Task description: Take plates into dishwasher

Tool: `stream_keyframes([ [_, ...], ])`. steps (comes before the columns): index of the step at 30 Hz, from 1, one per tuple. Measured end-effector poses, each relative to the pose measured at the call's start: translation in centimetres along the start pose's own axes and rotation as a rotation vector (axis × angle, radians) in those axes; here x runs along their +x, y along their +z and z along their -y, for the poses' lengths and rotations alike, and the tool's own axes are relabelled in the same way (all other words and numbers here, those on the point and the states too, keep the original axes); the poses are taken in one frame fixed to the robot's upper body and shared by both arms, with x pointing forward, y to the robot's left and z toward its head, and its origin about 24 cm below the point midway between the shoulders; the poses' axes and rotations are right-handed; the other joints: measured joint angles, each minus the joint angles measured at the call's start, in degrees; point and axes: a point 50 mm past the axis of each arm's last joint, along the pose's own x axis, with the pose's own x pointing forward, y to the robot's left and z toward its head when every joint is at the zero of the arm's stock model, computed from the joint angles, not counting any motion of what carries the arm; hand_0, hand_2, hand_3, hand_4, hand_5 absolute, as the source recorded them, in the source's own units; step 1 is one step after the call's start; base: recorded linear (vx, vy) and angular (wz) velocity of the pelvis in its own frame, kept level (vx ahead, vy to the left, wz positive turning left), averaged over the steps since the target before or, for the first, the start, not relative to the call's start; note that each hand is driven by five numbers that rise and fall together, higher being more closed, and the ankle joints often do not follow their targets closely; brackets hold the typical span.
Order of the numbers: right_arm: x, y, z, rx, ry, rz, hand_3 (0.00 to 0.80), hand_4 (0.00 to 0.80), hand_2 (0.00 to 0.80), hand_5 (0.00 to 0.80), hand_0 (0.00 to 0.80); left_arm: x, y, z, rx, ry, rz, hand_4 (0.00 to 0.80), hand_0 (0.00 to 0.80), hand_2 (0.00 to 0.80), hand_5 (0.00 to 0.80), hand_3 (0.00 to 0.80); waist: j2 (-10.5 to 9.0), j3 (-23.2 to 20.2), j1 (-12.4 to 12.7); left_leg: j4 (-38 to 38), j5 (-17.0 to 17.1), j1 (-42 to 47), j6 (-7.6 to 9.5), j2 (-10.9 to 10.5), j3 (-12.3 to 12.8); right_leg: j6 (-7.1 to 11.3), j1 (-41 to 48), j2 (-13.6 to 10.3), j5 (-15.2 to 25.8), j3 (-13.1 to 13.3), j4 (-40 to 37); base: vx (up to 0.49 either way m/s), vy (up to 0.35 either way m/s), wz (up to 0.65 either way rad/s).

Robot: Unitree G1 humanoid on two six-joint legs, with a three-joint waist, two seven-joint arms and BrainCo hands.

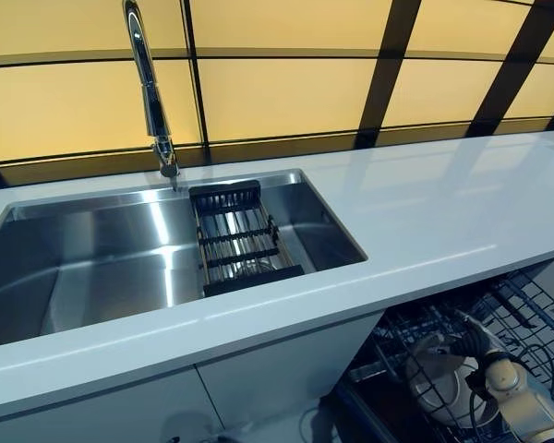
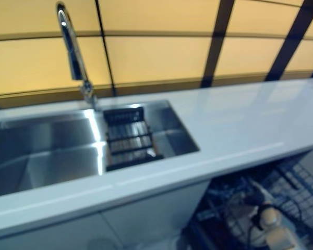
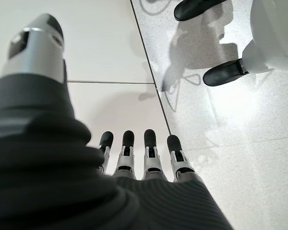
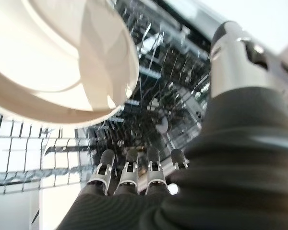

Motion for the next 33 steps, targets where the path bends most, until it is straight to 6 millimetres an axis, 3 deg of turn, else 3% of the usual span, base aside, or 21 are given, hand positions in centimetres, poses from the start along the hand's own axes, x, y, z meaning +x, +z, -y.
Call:
stream_keyframes([
  [13, -0.4, -1.5, 7.8, -0.041, -0.218, -0.066, 0.000, 0.000, 0.000, 0.000, 0.000, 0.0, 0.1, -0.8, -0.004, 0.024, 0.001, 0.000, 0.000, 0.000, 0.000, 0.000, -1.80, 0.97, -0.26, -0.02, -0.09, 0.76, -0.03, 0.00, 0.32, 0.06, 0.56, 0.22, 0.02, 0.32, -0.01, 0.001, 0.001, 0.00],
  [17, -0.5, -1.8, 9.2, 0.011, -0.243, -0.095, 0.000, 0.000, 0.000, 0.000, 0.000, 0.1, 0.0, -1.2, -0.001, 0.034, -0.003, 0.000, 0.000, 0.000, 0.000, 0.000, -2.23, 1.04, -1.37, -0.02, -0.09, 0.77, -0.03, -0.02, 0.38, 0.06, 0.56, 0.20, 0.02, 0.40, -0.02, 0.000, 0.000, 0.00],
  [19, -0.5, -2.7, 9.3, 0.055, -0.230, -0.141, 0.000, 0.000, 0.000, 0.000, 0.000, 0.1, 0.0, -1.2, -0.001, 0.036, -0.004, 0.000, 0.000, 0.000, 0.000, 0.000, -2.39, 0.98, -1.56, -0.01, -0.13, 0.77, -0.03, 0.00, 0.50, 0.06, 0.52, 0.24, 0.02, 0.53, -0.02, 0.003, 0.000, -0.02],
  [21, -0.4, -5.0, 9.1, 0.138, -0.207, -0.240, 0.000, 0.000, 0.000, 0.000, 0.000, 0.2, 0.3, -1.2, -0.002, 0.035, 0.003, 0.000, 0.000, 0.000, 0.000, 0.000, -2.67, 0.81, -1.56, -0.01, -0.17, 0.77, -0.05, 0.04, 0.55, 0.06, 0.52, 0.30, 0.02, 0.60, -0.01, 0.000, 0.000, 0.00],
  [26, -0.6, -8.4, 8.4, 0.296, -0.202, -0.378, 0.000, 0.000, 0.000, 0.000, 0.000, 0.2, 0.0, -1.3, 0.003, 0.040, -0.021, 0.000, 0.000, 0.000, 0.000, 0.000, -3.02, 0.56, -1.52, 0.00, -0.19, 0.80, -0.07, 0.05, 0.59, 0.06, 0.49, 0.34, 0.02, 0.72, -0.01, -0.018, 0.012, 0.00],
  [33, -1.8, -13.0, 6.2, 0.384, -0.211, -0.551, 0.000, 0.000, 0.000, 0.000, 0.000, 0.0, -2.0, -2.5, 0.059, 0.033, -0.210, 0.000, 0.000, 0.000, 0.000, 0.000, -3.98, -1.01, -1.54, -0.01, -0.24, 0.85, 0.04, -0.17, 0.61, 0.07, 0.54, 0.14, 0.04, 0.67, 0.03, -0.069, 0.083, 0.00],
])
